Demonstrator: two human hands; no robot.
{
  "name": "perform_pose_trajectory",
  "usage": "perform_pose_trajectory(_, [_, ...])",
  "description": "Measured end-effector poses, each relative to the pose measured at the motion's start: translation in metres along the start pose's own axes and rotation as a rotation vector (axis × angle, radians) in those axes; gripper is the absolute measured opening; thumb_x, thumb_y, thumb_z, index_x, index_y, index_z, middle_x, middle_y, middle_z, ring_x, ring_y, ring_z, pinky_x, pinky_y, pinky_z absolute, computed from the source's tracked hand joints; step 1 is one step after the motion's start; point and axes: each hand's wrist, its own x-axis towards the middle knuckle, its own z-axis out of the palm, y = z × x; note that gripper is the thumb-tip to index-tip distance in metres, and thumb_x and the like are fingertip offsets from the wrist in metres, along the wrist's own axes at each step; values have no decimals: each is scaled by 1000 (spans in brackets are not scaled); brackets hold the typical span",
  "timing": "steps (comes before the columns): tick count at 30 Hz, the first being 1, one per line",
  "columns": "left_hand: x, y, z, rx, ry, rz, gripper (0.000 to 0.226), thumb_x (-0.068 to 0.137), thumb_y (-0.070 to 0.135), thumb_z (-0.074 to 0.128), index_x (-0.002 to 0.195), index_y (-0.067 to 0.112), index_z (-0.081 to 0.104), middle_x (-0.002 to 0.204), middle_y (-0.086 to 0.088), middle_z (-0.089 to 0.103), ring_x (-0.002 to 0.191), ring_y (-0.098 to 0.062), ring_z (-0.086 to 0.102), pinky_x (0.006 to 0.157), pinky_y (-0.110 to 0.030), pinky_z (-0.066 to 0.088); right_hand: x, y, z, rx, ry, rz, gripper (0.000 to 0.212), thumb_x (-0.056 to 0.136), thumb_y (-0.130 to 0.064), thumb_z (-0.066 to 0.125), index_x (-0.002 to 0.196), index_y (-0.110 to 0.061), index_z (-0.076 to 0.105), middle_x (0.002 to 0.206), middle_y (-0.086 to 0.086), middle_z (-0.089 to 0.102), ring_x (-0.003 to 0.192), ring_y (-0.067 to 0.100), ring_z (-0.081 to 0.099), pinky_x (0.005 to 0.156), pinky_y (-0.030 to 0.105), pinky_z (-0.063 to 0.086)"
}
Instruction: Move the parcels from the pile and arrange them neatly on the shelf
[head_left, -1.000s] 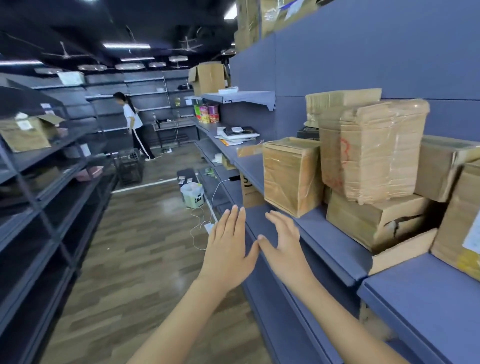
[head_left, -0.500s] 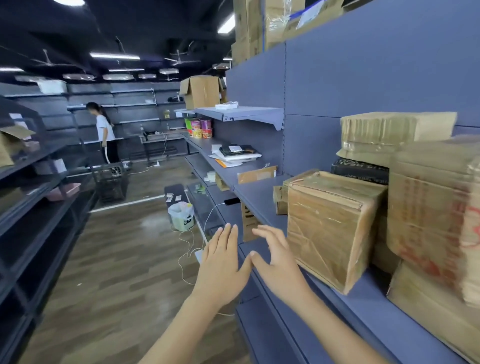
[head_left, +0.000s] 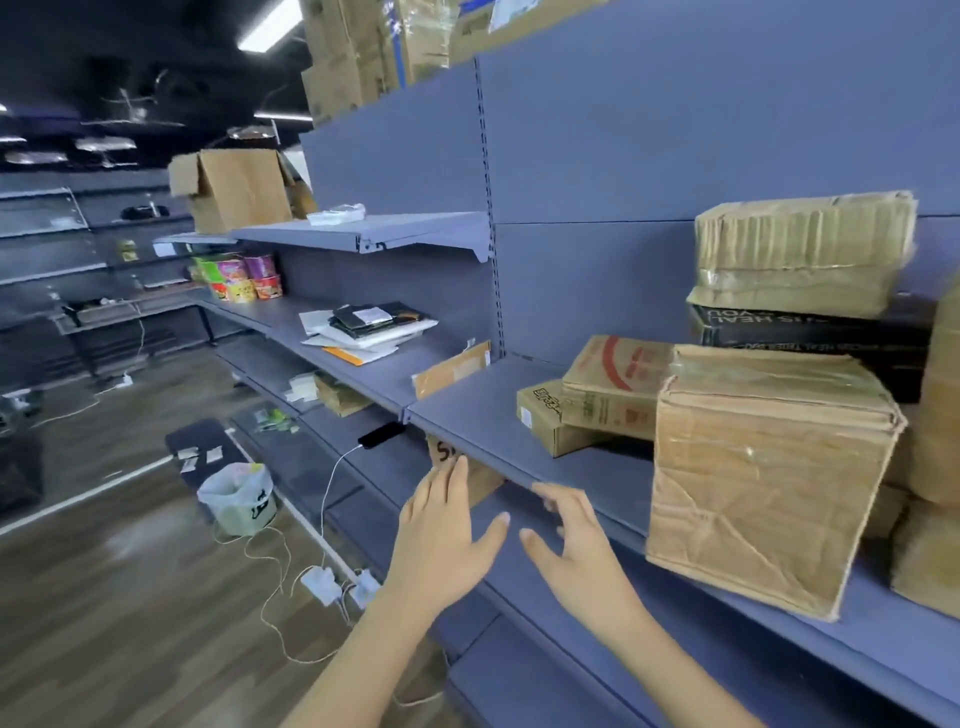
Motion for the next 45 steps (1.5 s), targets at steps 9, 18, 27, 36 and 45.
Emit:
perform_pose_trajectory(9, [55, -13, 38, -96, -146, 184, 83, 93, 57, 40, 153, 19, -2, 161, 8, 1, 147, -11, -3, 117, -32, 7, 73, 22, 6, 365, 324, 392, 76, 91, -40, 61, 151, -24, 17, 153, -5, 28, 135, 10, 34, 101, 28, 32])
perform_pose_trajectory(18, [161, -57, 33, -10, -185, 219, 84, 91, 59, 41, 152, 22, -3, 161, 9, 1, 147, -12, -3, 117, -35, 7, 178, 44, -18, 1089, 806, 646, 81, 85, -51, 65, 151, -24, 26, 147, 2, 42, 134, 22, 43, 109, 37, 35])
perform_pose_trajectory(27, [242, -50, 90, -127, -278, 203, 130, 59, 85, 53, 150, 24, -16, 161, 3, -8, 148, -19, 0, 117, -40, 12, 223, 70, -13, 1139, 950, 681, 69, 77, -56, 68, 135, -27, 46, 131, 3, 54, 121, 24, 47, 93, 40, 38])
perform_pose_trajectory(36, [291, -30, 145, -174, -320, 349, 133, 44, 89, 54, 143, 41, -21, 155, 3, -26, 147, -26, -7, 115, -55, 5, 226, 78, -1, 1156, 1022, 621, 39, 81, -50, 66, 116, -36, 54, 109, -6, 62, 97, 15, 58, 90, 45, 43])
perform_pose_trajectory(45, [364, -136, 82, -698, -276, 155, 96, 54, 61, 55, 141, 54, 16, 133, 15, 21, 123, -8, 36, 106, -47, 19, 226, 63, 16, 1055, 1212, 408, 52, 88, -38, 63, 136, -33, 43, 117, -3, 68, 106, 21, 64, 76, 39, 54])
